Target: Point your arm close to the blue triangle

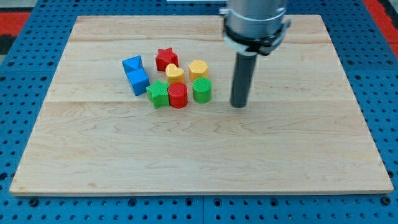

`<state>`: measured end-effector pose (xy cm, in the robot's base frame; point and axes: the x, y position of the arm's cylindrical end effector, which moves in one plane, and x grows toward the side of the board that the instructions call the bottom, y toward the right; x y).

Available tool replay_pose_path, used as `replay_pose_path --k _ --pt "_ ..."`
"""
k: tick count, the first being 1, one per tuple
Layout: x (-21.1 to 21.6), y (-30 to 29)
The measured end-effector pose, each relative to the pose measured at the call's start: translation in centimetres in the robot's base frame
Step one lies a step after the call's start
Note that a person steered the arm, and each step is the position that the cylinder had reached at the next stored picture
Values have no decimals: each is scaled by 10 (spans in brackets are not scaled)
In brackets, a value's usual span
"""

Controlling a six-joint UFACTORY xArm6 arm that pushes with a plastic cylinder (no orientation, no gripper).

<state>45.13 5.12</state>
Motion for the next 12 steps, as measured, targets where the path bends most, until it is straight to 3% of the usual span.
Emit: replay_pose_path --k 2,4,6,9,12 --pt "-19 -23" --pt "42 -37" --pt "40 -133" --pt "-29 -224" --pt "-78 -232"
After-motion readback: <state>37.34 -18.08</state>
